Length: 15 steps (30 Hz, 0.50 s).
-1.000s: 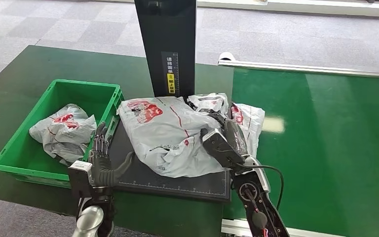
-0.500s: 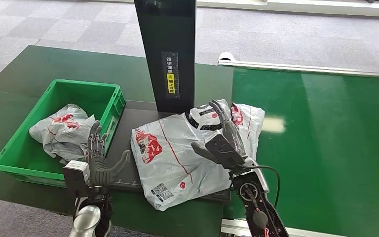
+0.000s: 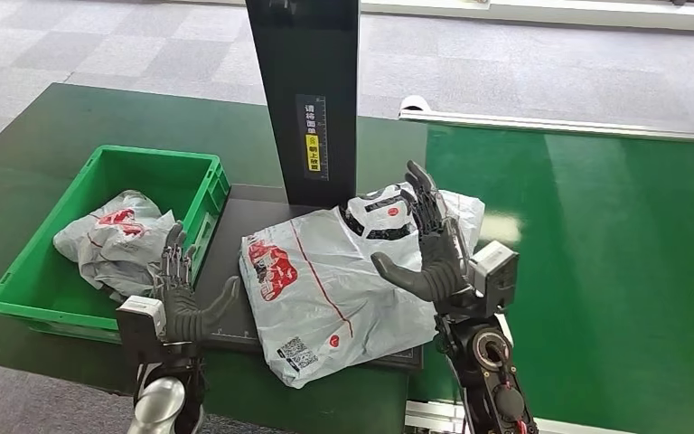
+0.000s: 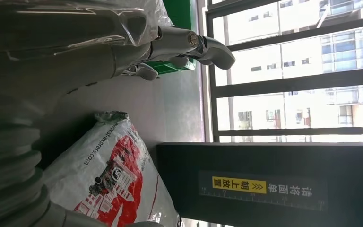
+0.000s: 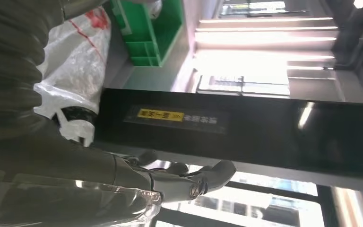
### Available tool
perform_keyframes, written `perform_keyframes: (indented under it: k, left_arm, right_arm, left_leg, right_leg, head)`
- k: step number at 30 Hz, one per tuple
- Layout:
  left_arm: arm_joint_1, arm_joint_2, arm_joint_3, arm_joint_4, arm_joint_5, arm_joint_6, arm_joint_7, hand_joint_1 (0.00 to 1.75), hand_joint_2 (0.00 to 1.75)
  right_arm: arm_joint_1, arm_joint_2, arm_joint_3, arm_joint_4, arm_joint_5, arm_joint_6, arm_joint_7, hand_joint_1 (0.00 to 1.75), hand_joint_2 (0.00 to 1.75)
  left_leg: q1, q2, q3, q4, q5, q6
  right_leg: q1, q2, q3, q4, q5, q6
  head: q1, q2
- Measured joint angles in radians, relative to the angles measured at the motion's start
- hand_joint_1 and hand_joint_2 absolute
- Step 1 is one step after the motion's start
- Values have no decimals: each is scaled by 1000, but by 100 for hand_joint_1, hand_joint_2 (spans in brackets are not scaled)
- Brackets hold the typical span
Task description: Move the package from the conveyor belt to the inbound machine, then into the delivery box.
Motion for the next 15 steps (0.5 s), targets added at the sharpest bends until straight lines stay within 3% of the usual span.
perform_keyframes:
  k: [4, 12, 15]
  left_arm:
    - [3, -4, -45, 0, -96, -6, 21, 0, 175]
    - [1, -7, -89, 0, -122, -10, 37, 0, 175]
    - [-48, -12, -127, 55, -270, -35, 130, 0, 175]
  right_arm:
    - [56, -3, -52, -165, 35, -135, -69, 0, 175]
    - [104, -8, -90, -301, 41, -155, -79, 0, 175]
    - [128, -9, -107, -340, 33, -210, -131, 0, 175]
  left_leg:
    - [0, 0, -1, 0, 0, 0]
    - [0, 3, 1, 0, -1, 1]
    - [0, -2, 1, 0, -1, 1]
  right_leg:
    - [0, -1, 0, 0, 0, 0]
    - [0, 3, -1, 0, 0, 0]
    - [0, -3, 0, -1, -1, 1]
  head:
    - [0, 0]
    - [0, 0]
    - [0, 0]
